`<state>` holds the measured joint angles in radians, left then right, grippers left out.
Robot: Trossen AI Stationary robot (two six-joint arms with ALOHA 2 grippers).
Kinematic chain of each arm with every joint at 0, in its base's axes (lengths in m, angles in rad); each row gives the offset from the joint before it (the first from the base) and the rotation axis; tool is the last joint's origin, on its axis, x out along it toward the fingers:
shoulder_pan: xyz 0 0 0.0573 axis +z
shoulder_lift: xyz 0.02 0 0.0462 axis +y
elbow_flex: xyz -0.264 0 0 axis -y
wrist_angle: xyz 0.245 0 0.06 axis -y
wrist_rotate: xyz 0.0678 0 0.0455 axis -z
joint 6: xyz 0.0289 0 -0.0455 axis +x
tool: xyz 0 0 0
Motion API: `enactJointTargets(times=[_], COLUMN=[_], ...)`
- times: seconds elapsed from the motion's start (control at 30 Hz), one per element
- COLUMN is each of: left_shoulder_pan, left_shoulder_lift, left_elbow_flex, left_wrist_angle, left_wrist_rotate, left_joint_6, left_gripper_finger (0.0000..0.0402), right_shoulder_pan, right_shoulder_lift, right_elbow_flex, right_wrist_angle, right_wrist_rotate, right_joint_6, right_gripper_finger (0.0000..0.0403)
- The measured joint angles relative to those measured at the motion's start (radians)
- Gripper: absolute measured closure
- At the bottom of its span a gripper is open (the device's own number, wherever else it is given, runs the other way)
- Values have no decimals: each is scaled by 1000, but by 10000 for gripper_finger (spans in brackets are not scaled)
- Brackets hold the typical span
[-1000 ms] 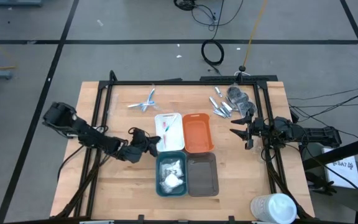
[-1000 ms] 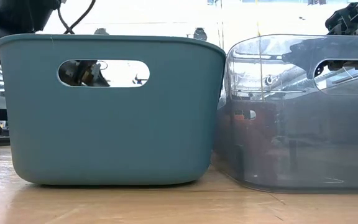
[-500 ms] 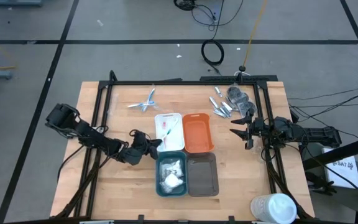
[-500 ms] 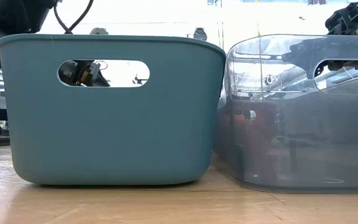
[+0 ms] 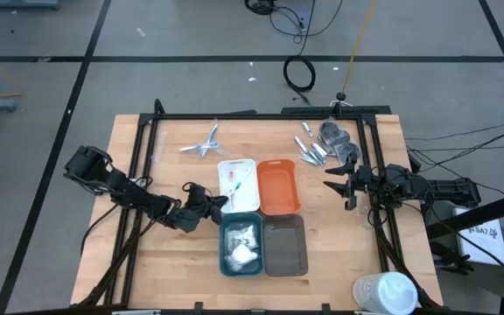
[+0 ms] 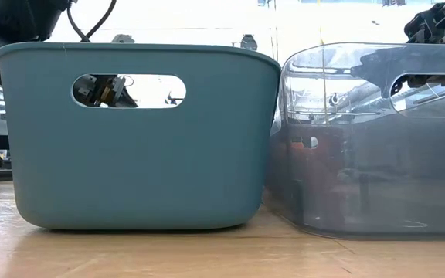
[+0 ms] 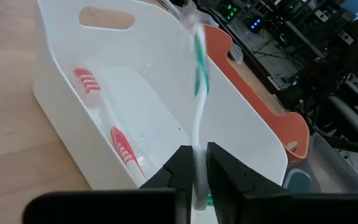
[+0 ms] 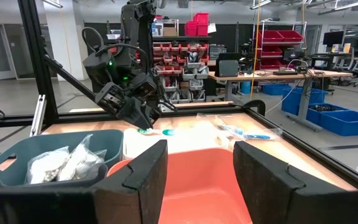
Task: Pick & Place Travel size toiletries
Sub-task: Put the green toothbrush into the white bin, then put the top blue toothbrush into the white bin
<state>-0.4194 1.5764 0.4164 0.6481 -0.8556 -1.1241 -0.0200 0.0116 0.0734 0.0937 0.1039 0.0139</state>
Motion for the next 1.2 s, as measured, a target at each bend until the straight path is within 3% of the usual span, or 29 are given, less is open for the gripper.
enactJointTargets(times=[0.43,0.67,0.83,1.03,1.2], left_shoulder_pan=[17,23,48,107,198], left_shoulder_lift=[0,-55,-175,-341,-471], left_elbow_flex=[0,0,1,1,1], left_wrist_angle=[34,212,220,56,-216], left_wrist_rotate=[1,1,-1,16,9], left_joint_6=[6,315,527,603,556], left_gripper_finger=[291,269,268,257,209], right_shoulder_pan=[0,0,0,0,0], right_shoulder_lift=[0,0,0,0,0], right_elbow_flex=[0,0,0,0,0], right_wrist_angle=[0,0,0,0,0], right_wrist_rotate=[0,0,0,0,0], right_joint_6=[0,0,0,0,0], right_gripper_finger=[227,231,229,229,231])
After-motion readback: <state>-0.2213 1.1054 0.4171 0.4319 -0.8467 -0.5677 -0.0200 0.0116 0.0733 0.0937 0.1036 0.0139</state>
